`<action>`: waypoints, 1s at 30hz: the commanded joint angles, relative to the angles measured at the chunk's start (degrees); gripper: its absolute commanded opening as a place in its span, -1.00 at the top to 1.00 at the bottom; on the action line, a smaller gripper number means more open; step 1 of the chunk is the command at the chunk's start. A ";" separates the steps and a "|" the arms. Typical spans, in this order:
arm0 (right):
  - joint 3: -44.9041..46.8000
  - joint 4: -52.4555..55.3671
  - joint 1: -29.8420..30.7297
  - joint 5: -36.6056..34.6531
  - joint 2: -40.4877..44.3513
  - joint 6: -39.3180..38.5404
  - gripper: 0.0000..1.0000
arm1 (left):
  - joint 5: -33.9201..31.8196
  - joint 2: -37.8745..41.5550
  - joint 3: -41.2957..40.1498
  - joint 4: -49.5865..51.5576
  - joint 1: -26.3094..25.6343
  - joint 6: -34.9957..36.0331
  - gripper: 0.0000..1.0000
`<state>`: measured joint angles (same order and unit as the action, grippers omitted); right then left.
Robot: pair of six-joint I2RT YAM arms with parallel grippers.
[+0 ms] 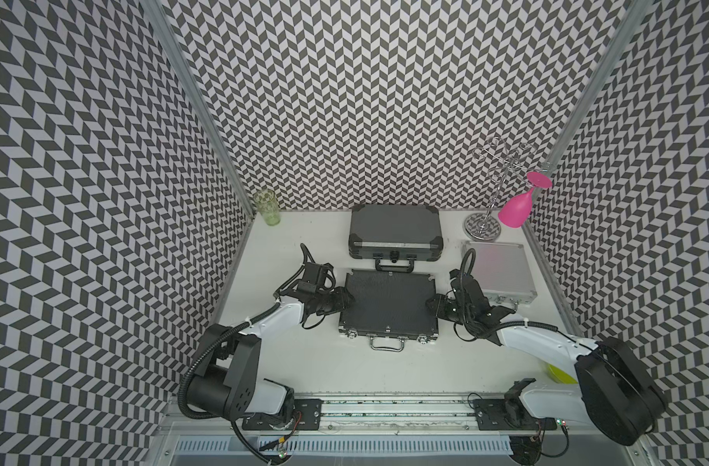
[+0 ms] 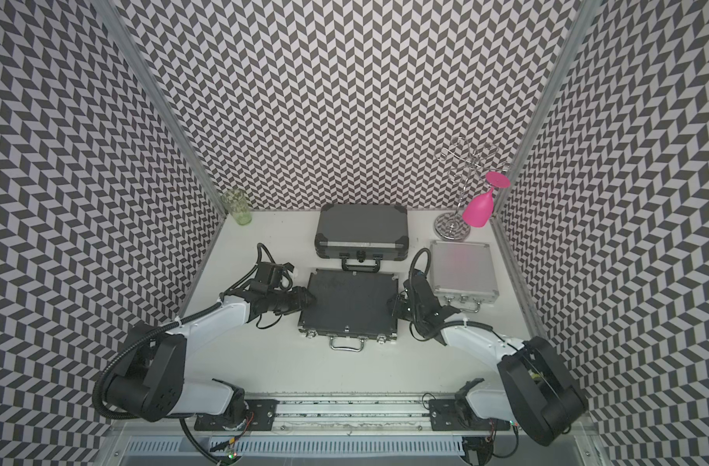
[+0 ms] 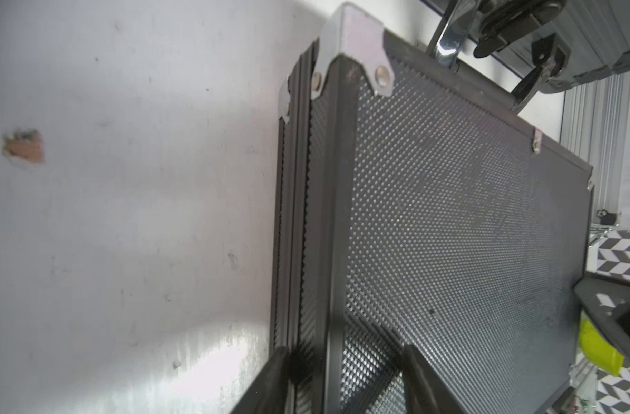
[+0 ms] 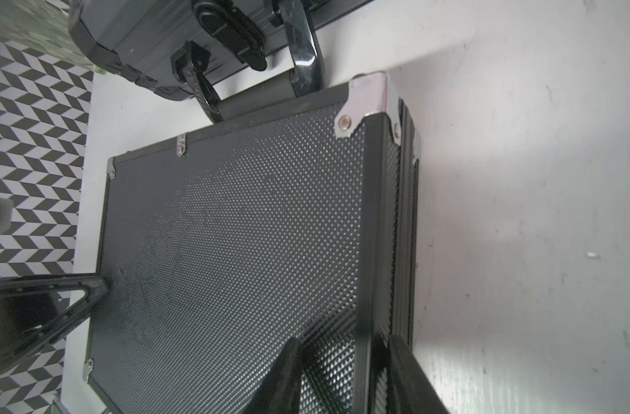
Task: Close the poker set cases
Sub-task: Fasten the fastener on the poker set case.
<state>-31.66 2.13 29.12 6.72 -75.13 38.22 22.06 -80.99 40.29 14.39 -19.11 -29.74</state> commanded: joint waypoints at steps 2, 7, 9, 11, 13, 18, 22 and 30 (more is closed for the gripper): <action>1.42 1.94 -2.84 1.80 -4.45 -4.00 0.26 | 6.81 -2.60 -0.98 -1.22 -5.15 -1.63 0.05; -2.90 4.21 -5.22 2.84 -9.11 -9.57 0.29 | 4.80 -4.76 0.32 -1.84 -6.64 -3.15 0.08; -3.87 4.47 -5.22 3.57 -10.15 -10.37 0.30 | 4.12 -5.33 0.79 -1.47 -6.64 -2.86 0.08; -3.52 4.14 -5.22 4.51 -10.29 -10.28 0.31 | 2.76 -5.74 1.46 0.03 -6.64 -1.89 0.08; -2.01 2.93 -5.22 5.99 -9.50 -9.80 0.31 | -0.32 -5.27 2.60 3.09 -6.57 -0.27 0.05; -1.67 4.43 -5.20 4.63 -7.76 -10.51 0.19 | -12.13 -1.83 8.12 11.66 -6.62 1.92 0.02; -3.35 6.65 -5.22 4.14 -6.29 -11.32 0.10 | -21.17 0.37 14.64 17.74 -7.52 2.82 0.07; -4.91 10.27 -5.22 0.94 -2.71 -11.42 -0.01 | -17.42 0.28 19.56 15.05 -14.66 1.75 0.31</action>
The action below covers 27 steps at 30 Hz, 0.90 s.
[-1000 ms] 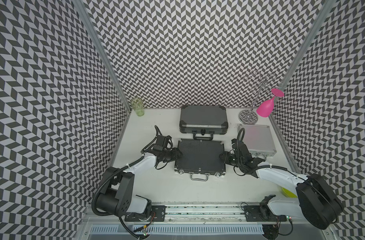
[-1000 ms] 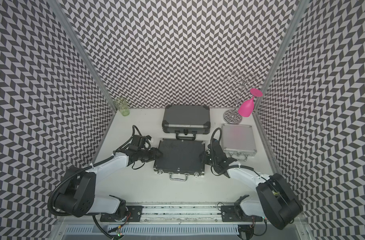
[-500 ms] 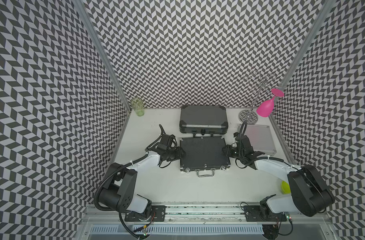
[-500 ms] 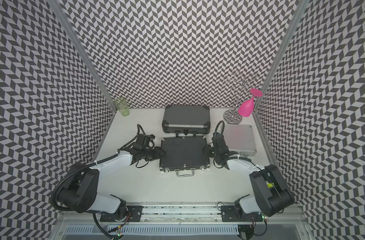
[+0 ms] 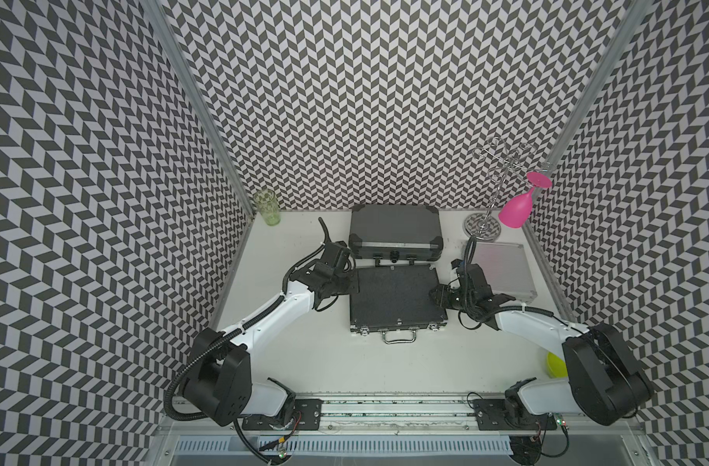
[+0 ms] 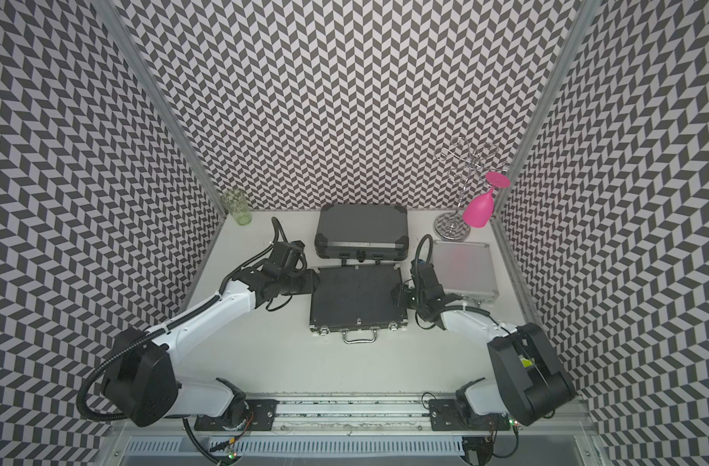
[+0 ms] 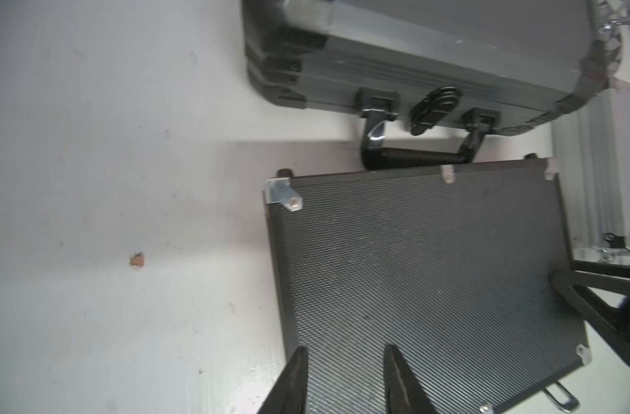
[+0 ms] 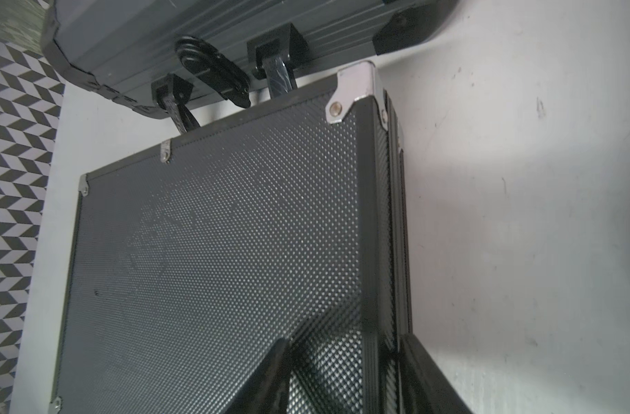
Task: Close the poker set cases
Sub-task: Fasten the fastener on the poker set case.
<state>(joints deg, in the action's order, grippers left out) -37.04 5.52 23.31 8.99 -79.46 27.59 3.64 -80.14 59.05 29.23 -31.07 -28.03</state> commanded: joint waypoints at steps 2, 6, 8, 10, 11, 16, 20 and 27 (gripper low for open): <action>0.83 8.23 0.62 -1.98 4.18 -0.19 -0.02 | 1.46 -2.44 0.47 -1.34 -4.50 -0.96 0.37; 1.44 11.26 0.60 -3.01 9.33 0.05 -0.02 | 2.68 -5.24 -1.81 -6.28 -5.93 -3.01 0.47; 1.28 12.78 0.68 -2.93 10.81 0.05 -0.02 | 3.29 -6.46 -2.71 -7.67 -6.23 -3.44 0.51; 0.96 14.33 0.77 -3.15 12.65 0.18 0.01 | 3.03 -7.71 -3.81 -7.94 -6.36 -3.35 0.57; 0.91 14.68 0.93 -2.97 13.55 0.10 0.04 | 2.96 -8.05 -4.45 -8.09 -6.37 -3.37 0.57; -1.02 16.95 7.06 -3.64 16.88 0.59 0.14 | 2.26 -9.15 -9.17 -8.40 -6.13 -4.11 0.64; -2.78 16.11 11.38 -4.76 16.18 1.44 0.17 | 1.81 -9.51 -10.40 -7.83 -5.49 -4.88 0.67; 2.32 9.80 11.85 -3.88 12.12 3.80 0.23 | -4.02 -8.92 0.91 -2.90 -10.35 -4.60 0.67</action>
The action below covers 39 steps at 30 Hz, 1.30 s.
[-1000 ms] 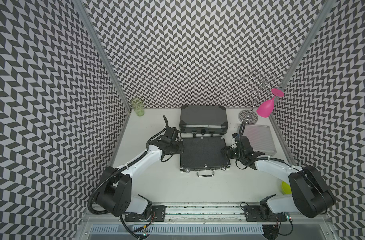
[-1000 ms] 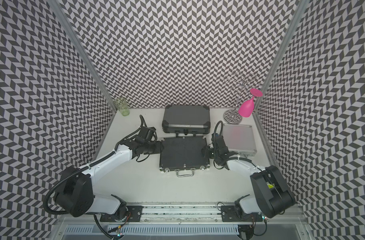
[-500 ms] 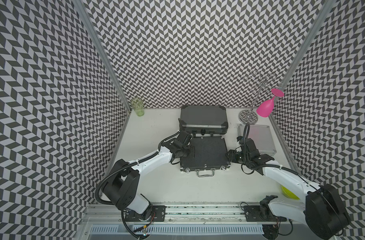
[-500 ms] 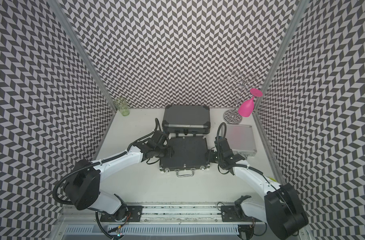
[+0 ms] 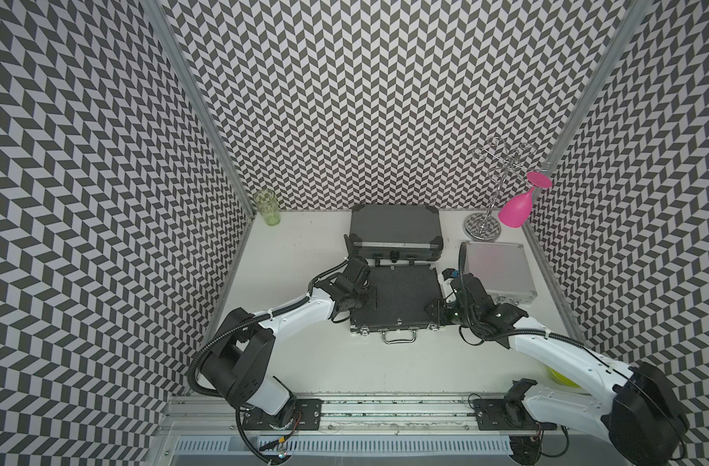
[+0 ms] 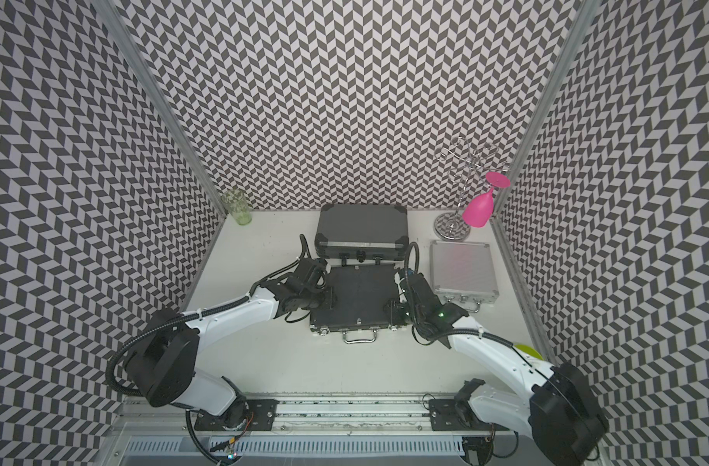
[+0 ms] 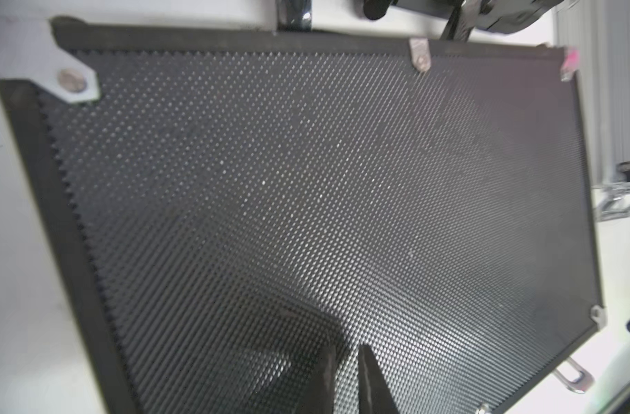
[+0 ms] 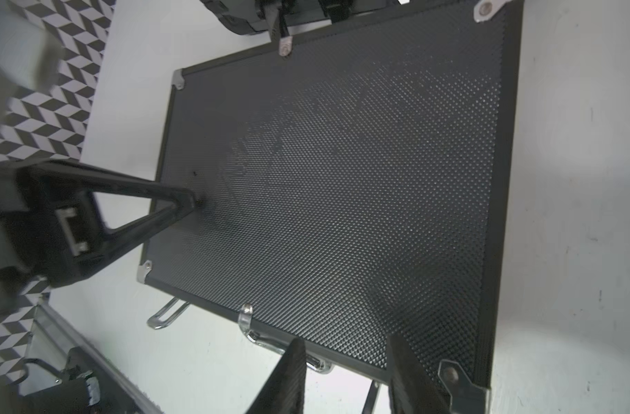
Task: Close the poker set cases
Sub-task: Fasten the fastener on the poker set case.
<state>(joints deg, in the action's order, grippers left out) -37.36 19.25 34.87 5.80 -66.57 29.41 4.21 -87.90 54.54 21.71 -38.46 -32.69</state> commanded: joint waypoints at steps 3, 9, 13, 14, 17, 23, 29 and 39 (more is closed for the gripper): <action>5.63 -5.51 0.21 -2.23 -0.97 3.15 0.23 | -5.53 -5.42 12.53 8.12 -6.23 0.30 0.76; 8.39 -4.93 0.25 -1.19 1.64 5.89 0.23 | -6.61 -11.89 16.65 9.92 -9.78 -1.58 0.83; 8.49 -2.81 0.22 -2.04 4.43 6.37 0.22 | -5.73 -14.97 15.66 9.94 -9.82 -1.77 0.85; 8.23 -1.96 0.24 -2.35 4.66 6.37 0.22 | -5.32 -15.33 15.00 9.59 -9.81 -1.69 0.85; 6.76 0.78 0.11 -2.39 5.33 5.27 0.20 | -3.77 -16.32 12.84 9.33 -9.56 -2.08 0.85; 6.57 2.75 0.33 -0.35 8.80 6.23 0.15 | -2.31 -17.97 10.45 10.62 -8.83 -2.03 0.87; 8.07 1.11 0.98 2.10 11.00 8.12 0.15 | -1.95 -18.08 10.01 11.65 -7.86 -1.96 0.89; 7.15 7.60 -0.31 -10.88 18.28 15.70 0.12 | -1.83 -14.49 31.63 17.81 -12.26 -1.69 0.92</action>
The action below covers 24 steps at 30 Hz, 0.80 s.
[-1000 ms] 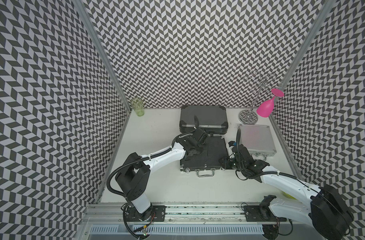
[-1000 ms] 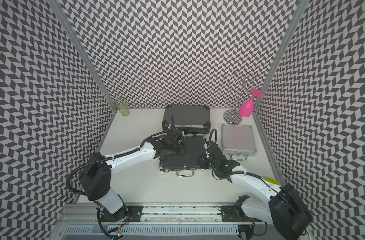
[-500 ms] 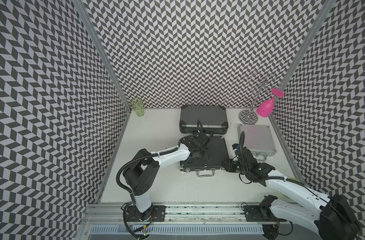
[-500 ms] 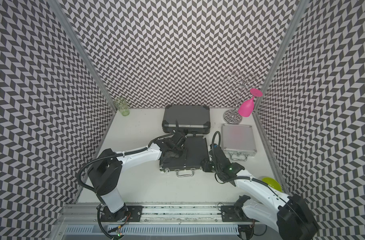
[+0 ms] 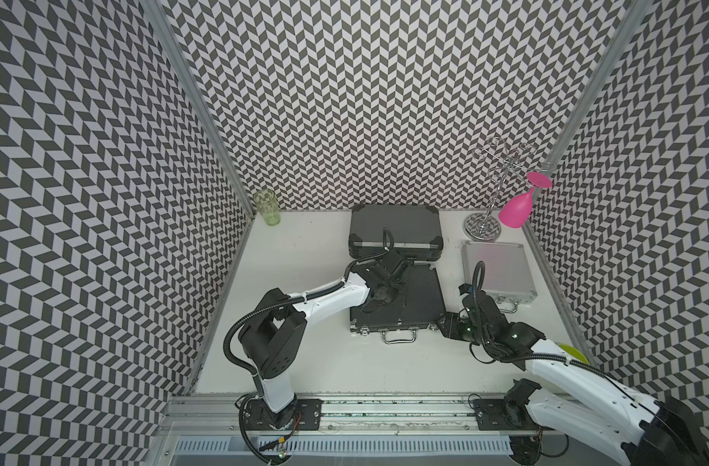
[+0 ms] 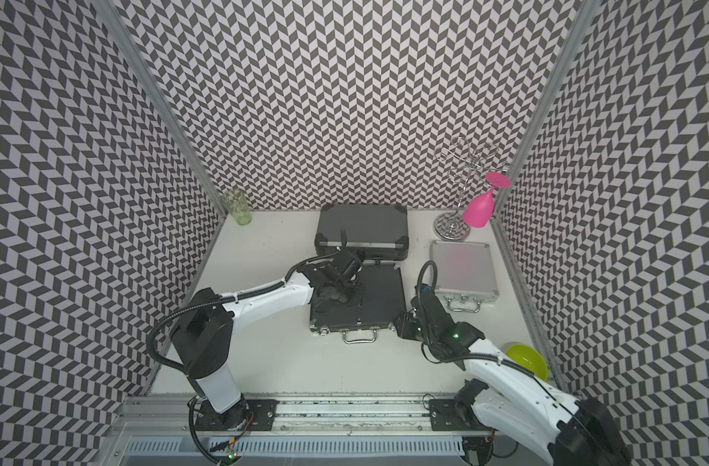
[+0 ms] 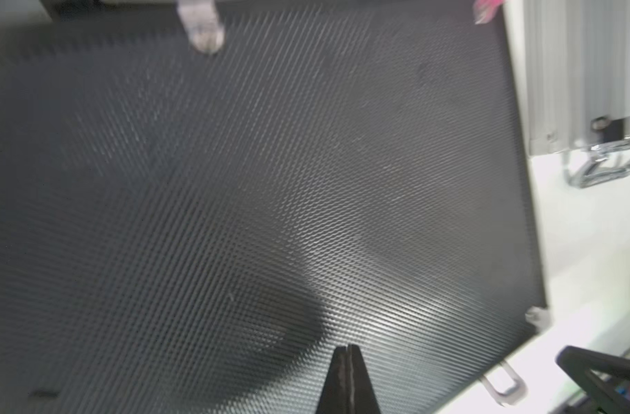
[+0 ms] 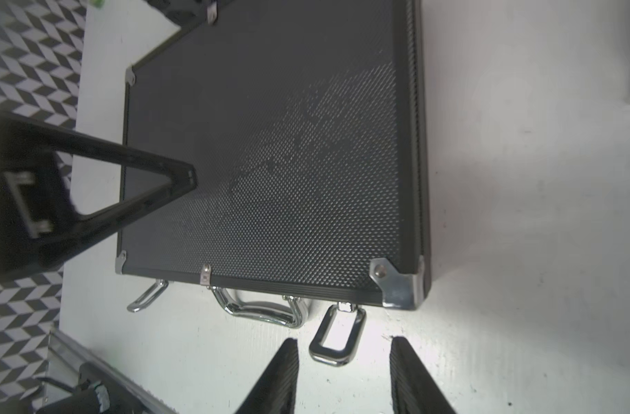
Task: Close the poker set cases
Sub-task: Fasten the fastener on the poker set case.
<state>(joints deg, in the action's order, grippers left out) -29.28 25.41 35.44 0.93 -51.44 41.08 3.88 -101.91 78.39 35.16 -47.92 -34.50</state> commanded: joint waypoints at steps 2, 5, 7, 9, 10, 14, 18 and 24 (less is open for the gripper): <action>-0.95 2.26 -3.11 -4.76 3.28 4.06 0.12 | -3.41 -3.20 12.35 7.26 -4.49 0.66 0.92; -0.02 1.54 -5.05 -2.92 3.36 4.39 0.15 | -4.73 -7.57 17.16 10.74 -6.48 1.27 0.93; 0.66 0.81 -5.51 -1.78 3.62 5.06 0.17 | -4.31 -9.74 18.46 11.07 -7.50 1.39 0.93; 1.29 0.52 -5.69 -1.07 3.76 5.73 0.18 | -3.99 -11.70 18.95 11.07 -8.43 1.54 0.93; 1.61 0.48 -5.73 -0.74 3.91 6.10 0.19 | -3.76 -12.50 18.98 11.07 -8.62 1.49 0.93; 4.48 -1.56 -5.77 3.74 5.15 7.68 0.22 | -2.56 -14.08 16.24 9.22 -9.47 0.78 0.94; 8.17 -6.81 -5.76 9.17 5.46 9.29 0.22 | -1.68 -15.04 13.04 7.24 -9.61 0.34 0.94; 9.29 -11.98 -5.73 10.79 4.20 12.23 0.19 | -1.62 -15.84 7.69 6.20 -9.04 -0.23 0.95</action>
<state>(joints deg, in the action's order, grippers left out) -19.53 20.03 29.82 9.85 -47.09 50.63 2.31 -115.15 90.26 39.11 -57.10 -34.13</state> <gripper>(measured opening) 0.401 0.048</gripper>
